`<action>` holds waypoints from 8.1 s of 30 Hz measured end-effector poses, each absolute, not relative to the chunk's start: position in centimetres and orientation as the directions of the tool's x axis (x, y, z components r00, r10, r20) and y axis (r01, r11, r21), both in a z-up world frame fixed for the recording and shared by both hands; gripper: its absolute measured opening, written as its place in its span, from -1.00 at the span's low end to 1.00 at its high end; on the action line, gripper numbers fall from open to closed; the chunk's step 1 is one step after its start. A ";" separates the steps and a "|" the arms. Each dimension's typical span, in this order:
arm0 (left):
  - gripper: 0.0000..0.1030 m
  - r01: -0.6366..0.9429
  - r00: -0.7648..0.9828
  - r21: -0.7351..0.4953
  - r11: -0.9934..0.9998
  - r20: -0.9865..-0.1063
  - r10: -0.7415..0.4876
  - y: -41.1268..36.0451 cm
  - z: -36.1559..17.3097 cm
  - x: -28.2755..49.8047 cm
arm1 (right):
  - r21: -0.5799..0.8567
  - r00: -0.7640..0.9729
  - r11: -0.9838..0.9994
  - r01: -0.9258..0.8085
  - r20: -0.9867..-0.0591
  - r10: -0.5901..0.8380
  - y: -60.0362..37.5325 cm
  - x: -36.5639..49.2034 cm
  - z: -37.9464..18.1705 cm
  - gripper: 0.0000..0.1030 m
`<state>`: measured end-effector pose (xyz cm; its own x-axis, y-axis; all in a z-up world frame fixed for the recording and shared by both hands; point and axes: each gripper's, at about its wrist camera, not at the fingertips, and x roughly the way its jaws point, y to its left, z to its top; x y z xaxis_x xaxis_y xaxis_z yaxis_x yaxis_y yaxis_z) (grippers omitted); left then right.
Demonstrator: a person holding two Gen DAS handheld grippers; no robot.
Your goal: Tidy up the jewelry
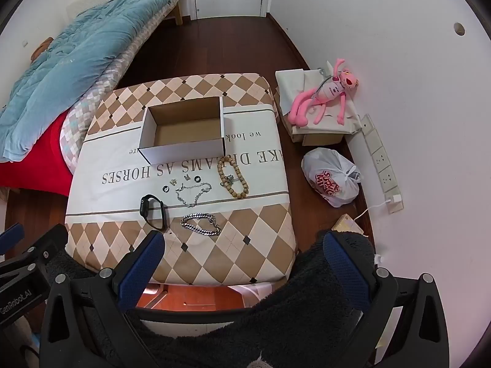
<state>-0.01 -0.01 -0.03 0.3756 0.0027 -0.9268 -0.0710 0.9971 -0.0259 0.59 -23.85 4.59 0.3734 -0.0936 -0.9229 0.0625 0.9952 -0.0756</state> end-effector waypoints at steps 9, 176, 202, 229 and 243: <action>1.00 -0.071 0.376 -0.031 0.997 -0.927 -0.002 0.4 0.2 0.3 | -0.081 0.376 0.995 0.064 -0.921 -0.099 -24.0 0.6 4.8 1.00; -0.81 -0.033 0.205 -0.067 0.997 -0.977 -0.059 2.1 -14.0 11.5 | 0.264 0.234 0.963 0.045 -0.940 0.247 -27.1 12.9 -12.3 -0.84; -0.73 0.082 0.221 -0.129 0.988 -0.964 -0.145 -1.3 -10.5 28.0 | 0.337 0.323 0.939 -0.068 -0.883 0.340 -22.6 25.9 -7.4 -0.84; 0.94 -0.075 0.294 -0.012 0.997 -0.956 0.010 1.3 -13.1 22.5 | -0.033 0.281 0.998 -0.053 -0.960 -0.017 -23.5 23.5 -12.0 0.98; 0.94 -0.094 0.422 0.052 0.994 -0.902 0.087 0.4 -7.8 18.5 | -0.084 0.392 0.996 -0.011 -0.917 -0.073 -23.6 20.2 -7.2 0.98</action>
